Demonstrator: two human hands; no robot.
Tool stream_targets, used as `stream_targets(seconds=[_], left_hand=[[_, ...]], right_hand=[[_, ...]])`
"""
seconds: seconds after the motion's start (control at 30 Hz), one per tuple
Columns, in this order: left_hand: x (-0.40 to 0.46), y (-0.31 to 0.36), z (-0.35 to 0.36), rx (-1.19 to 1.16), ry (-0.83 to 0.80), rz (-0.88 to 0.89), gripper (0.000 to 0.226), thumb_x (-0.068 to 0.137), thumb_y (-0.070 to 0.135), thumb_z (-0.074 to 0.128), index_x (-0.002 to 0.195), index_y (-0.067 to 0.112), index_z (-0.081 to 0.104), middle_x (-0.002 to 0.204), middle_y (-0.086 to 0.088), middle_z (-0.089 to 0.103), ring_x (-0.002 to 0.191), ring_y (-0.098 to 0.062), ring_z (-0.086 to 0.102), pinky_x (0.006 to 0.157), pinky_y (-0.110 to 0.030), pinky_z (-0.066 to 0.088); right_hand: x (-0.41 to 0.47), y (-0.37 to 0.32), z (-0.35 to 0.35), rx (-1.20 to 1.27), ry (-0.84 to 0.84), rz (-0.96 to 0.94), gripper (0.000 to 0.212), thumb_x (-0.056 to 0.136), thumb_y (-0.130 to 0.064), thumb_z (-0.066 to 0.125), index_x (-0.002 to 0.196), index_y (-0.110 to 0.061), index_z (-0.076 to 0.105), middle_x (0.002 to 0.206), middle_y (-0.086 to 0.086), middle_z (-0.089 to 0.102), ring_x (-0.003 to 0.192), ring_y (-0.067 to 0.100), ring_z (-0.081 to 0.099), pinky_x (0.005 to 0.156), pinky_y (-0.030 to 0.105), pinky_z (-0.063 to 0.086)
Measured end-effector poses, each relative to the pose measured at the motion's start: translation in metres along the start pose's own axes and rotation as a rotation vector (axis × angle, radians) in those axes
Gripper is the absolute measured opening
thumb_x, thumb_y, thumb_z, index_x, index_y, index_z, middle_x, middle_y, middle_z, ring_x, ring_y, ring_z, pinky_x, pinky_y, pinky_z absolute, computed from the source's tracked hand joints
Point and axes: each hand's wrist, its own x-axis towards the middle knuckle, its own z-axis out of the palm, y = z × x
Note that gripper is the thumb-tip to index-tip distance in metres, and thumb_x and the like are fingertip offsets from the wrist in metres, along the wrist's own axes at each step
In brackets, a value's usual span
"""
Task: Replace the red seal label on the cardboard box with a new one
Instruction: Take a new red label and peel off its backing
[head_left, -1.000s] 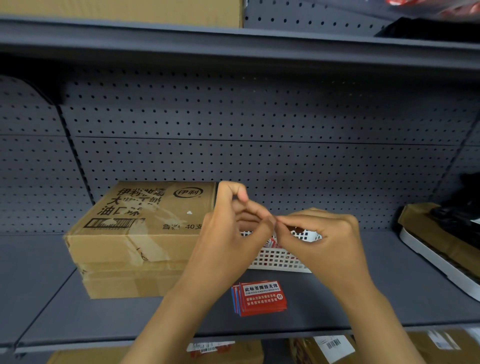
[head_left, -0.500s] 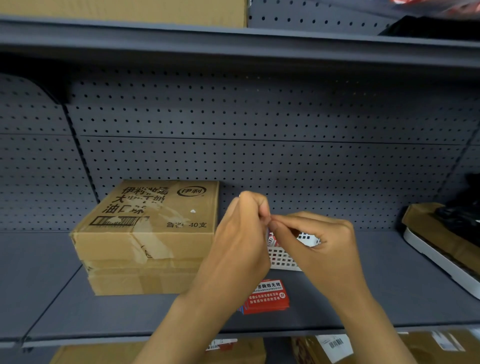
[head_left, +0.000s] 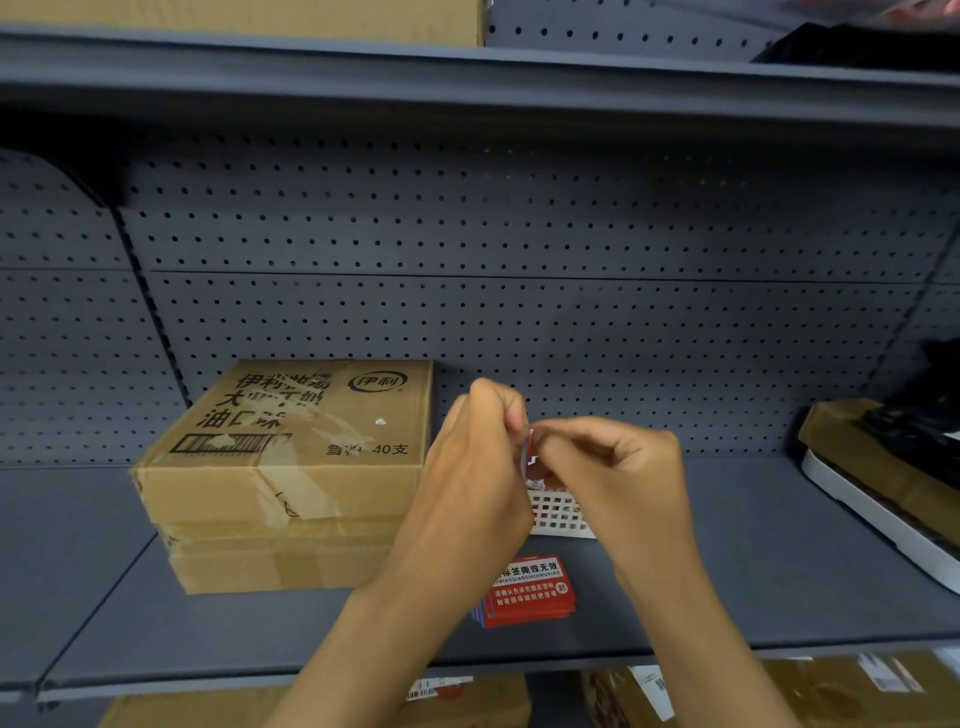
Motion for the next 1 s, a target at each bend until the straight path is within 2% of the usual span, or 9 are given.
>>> stream_targets(seconds=[0.1,0.17,0.37,0.57,0.67,0.77,0.87,0.93,1.0], left_hand=[[0.003,-0.001,-0.001,-0.014,0.006,-0.021,0.052,0.083,-0.014,0.045,0.084,0.033,0.025,0.085,0.005,0.046,0.082,-0.019,0.047,0.067,-0.037,0.044],[0.004,-0.003,-0.001,-0.050,0.002,-0.038,0.047,0.089,-0.010,0.047,0.083,0.032,0.026,0.085,0.002,0.049,0.082,-0.021,0.050,0.066,-0.037,0.045],[0.003,-0.007,-0.003,-0.115,-0.012,-0.083,0.039,0.098,0.002,0.049,0.083,0.033,0.029,0.084,0.002,0.055,0.072,-0.014,0.048,0.061,-0.032,0.043],[0.003,-0.007,-0.003,-0.174,-0.022,-0.121,0.034,0.100,0.007,0.049,0.083,0.032,0.033,0.082,0.007,0.057,0.068,-0.007,0.048,0.058,-0.016,0.037],[0.003,-0.008,-0.001,-0.150,-0.031,-0.131,0.039,0.098,0.001,0.047,0.082,0.033,0.031,0.081,0.007,0.054,0.067,-0.007,0.045,0.058,-0.020,0.037],[0.003,-0.008,0.000,-0.146,-0.026,-0.137,0.048,0.094,-0.007,0.043,0.080,0.036,0.030,0.079,0.005,0.051,0.067,-0.008,0.042,0.058,-0.024,0.036],[0.006,-0.011,0.000,-0.194,0.014,-0.168,0.045,0.095,-0.007,0.039,0.081,0.035,0.031,0.078,-0.006,0.048,0.063,-0.011,0.036,0.059,-0.036,0.037],[0.009,-0.013,0.001,-0.228,0.037,-0.188,0.038,0.097,-0.002,0.035,0.081,0.032,0.031,0.076,-0.002,0.044,0.061,-0.011,0.033,0.059,-0.044,0.037],[0.014,-0.020,0.002,-0.230,0.063,-0.215,0.040,0.099,-0.003,0.034,0.080,0.033,0.032,0.073,0.009,0.041,0.059,-0.010,0.033,0.056,-0.038,0.034]], right_hand=[[0.003,-0.001,0.001,0.020,0.011,0.026,0.023,0.081,-0.007,0.074,0.076,-0.028,0.083,0.071,-0.007,0.081,0.064,0.006,0.075,0.062,0.015,0.055],[0.003,-0.001,0.000,0.030,-0.011,0.032,0.021,0.085,-0.007,0.076,0.081,-0.026,0.083,0.073,-0.006,0.081,0.067,0.004,0.076,0.062,0.013,0.055],[0.001,0.002,-0.004,0.002,-0.061,0.007,0.009,0.087,-0.013,0.078,0.093,-0.016,0.085,0.076,-0.005,0.082,0.065,0.002,0.074,0.064,0.014,0.055],[0.001,0.008,-0.005,-0.128,-0.014,-0.097,0.015,0.088,-0.011,0.077,0.089,-0.024,0.084,0.077,-0.011,0.081,0.070,0.004,0.075,0.069,0.016,0.056],[0.001,0.009,-0.003,-0.125,-0.013,-0.085,0.016,0.088,-0.011,0.076,0.085,-0.026,0.081,0.076,-0.008,0.079,0.069,0.006,0.074,0.068,0.019,0.057],[0.002,0.007,-0.003,-0.097,-0.043,-0.021,0.014,0.092,-0.012,0.070,0.084,-0.021,0.076,0.071,-0.003,0.077,0.065,0.008,0.073,0.065,0.021,0.058],[0.005,0.007,-0.006,-0.006,-0.015,0.067,0.018,0.096,-0.010,0.063,0.082,-0.019,0.071,0.065,0.001,0.074,0.059,0.010,0.071,0.061,0.020,0.056],[0.009,0.008,-0.011,0.006,0.029,0.100,0.021,0.095,-0.010,0.061,0.079,-0.020,0.070,0.063,0.001,0.072,0.059,0.013,0.069,0.062,0.025,0.058],[0.012,0.008,-0.017,0.010,0.060,0.131,0.021,0.095,-0.011,0.060,0.079,-0.020,0.070,0.061,0.000,0.071,0.058,0.012,0.066,0.059,0.023,0.057]])
